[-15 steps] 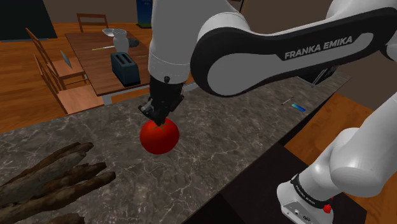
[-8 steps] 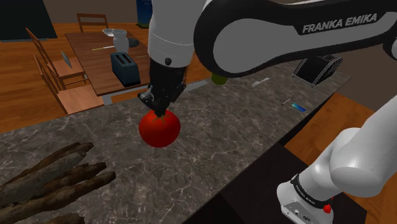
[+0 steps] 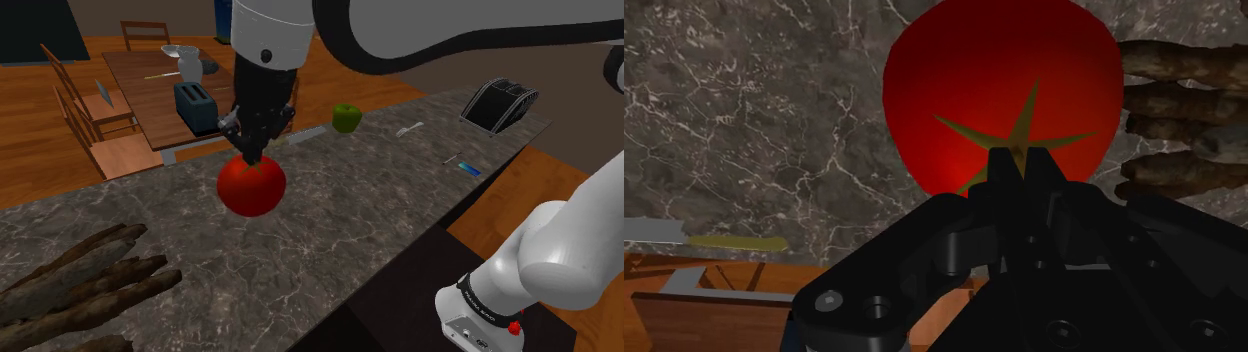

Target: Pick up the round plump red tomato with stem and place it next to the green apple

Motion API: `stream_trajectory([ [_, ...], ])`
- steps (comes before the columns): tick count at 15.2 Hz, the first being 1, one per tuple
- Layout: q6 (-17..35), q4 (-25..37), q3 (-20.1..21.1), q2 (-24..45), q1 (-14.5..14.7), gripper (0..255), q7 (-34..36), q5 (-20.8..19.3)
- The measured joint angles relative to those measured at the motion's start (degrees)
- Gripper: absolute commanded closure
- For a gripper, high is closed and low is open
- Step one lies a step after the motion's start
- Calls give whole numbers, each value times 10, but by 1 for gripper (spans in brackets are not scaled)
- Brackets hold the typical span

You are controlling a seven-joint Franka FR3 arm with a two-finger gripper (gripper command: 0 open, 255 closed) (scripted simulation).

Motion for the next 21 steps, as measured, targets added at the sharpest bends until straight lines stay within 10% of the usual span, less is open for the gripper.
stream_trajectory([
  [21,7,-101,-164,-111,-107,255,-291,81],
])
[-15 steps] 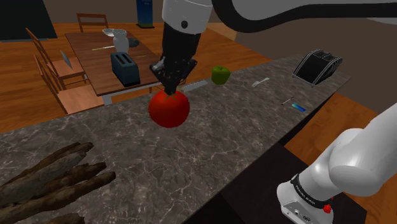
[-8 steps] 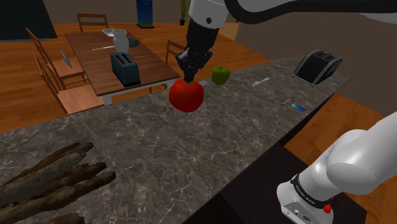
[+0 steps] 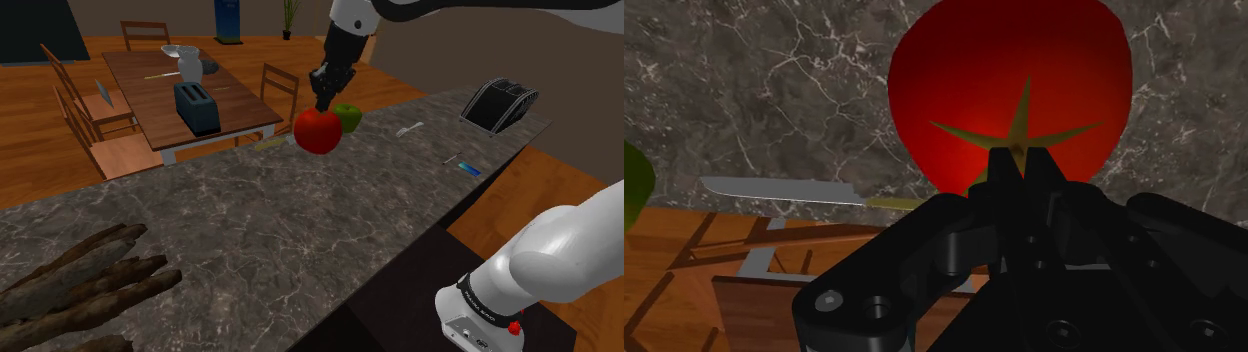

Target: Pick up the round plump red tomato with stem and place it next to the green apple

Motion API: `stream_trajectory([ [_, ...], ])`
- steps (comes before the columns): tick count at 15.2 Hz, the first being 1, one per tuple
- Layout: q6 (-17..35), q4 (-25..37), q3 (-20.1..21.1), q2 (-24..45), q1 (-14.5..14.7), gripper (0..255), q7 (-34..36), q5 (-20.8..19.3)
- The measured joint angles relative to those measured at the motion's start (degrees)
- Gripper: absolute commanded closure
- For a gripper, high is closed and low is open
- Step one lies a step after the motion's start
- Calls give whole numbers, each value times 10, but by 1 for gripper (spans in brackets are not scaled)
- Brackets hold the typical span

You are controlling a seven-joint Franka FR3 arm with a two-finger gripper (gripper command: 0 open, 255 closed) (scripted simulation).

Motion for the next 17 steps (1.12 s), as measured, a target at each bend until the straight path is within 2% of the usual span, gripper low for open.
stream_trajectory([
  [9,-4,17,-73,19,-48,255,-121,0],
  [17,-18,86,-127,80,-91,255,-216,-5],
])
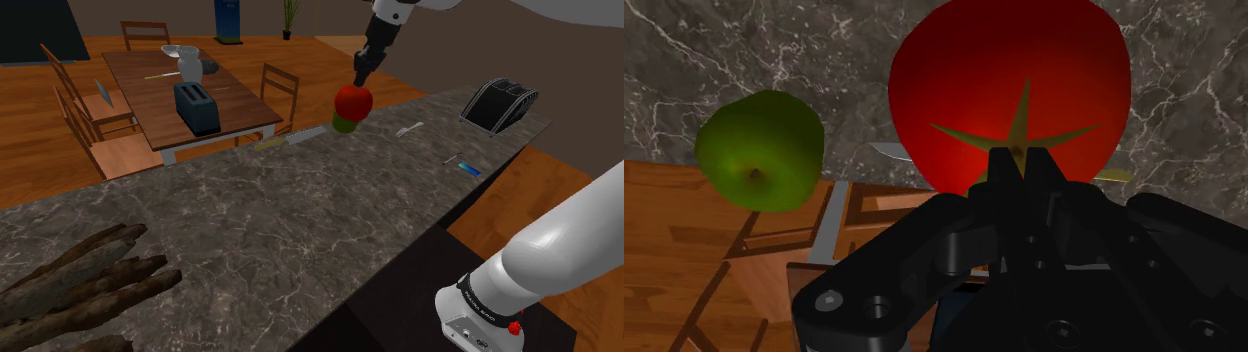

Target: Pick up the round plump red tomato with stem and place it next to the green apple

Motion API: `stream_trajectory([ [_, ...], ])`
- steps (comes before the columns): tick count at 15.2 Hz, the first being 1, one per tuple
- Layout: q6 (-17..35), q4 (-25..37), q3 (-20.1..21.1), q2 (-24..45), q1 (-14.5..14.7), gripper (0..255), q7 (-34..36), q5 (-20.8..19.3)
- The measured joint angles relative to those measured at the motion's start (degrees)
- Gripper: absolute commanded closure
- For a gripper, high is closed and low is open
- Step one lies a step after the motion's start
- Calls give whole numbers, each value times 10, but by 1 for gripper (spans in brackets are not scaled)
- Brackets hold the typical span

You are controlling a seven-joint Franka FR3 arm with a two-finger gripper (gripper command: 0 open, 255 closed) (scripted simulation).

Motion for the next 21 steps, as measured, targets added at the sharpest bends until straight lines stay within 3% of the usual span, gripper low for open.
stream_trajectory([
  [5,-5,47,-26,45,-25,255,-51,0],
  [21,109,-56,-28,57,-27,255,-63,3],
])
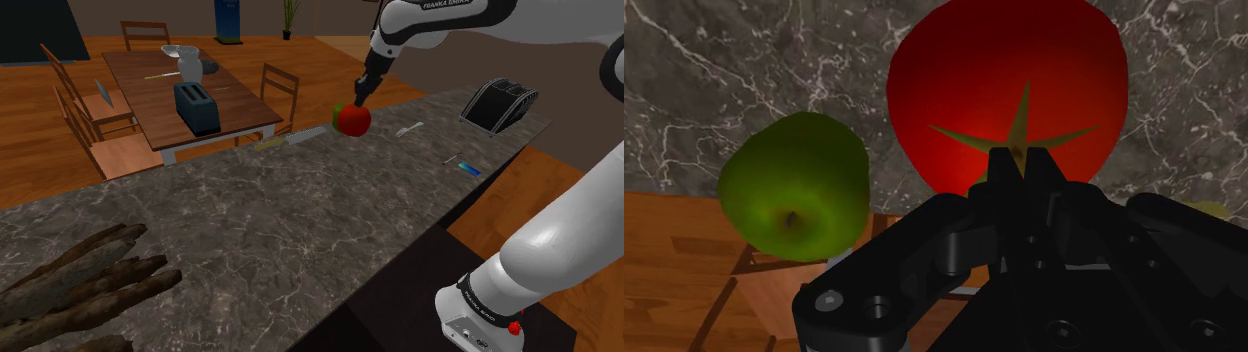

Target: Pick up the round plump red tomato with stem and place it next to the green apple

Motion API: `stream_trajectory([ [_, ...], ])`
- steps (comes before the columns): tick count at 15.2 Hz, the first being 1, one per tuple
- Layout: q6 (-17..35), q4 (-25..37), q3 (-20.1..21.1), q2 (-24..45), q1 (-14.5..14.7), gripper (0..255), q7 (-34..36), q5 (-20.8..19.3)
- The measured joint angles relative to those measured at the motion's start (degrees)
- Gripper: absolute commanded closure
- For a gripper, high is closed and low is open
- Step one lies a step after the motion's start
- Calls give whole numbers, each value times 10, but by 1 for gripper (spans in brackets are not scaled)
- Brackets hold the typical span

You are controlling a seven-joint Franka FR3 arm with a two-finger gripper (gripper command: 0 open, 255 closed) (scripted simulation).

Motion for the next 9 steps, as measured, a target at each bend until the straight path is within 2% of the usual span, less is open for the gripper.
stream_trajectory([
  [9,69,-53,0,16,0,255,-5,1],
])
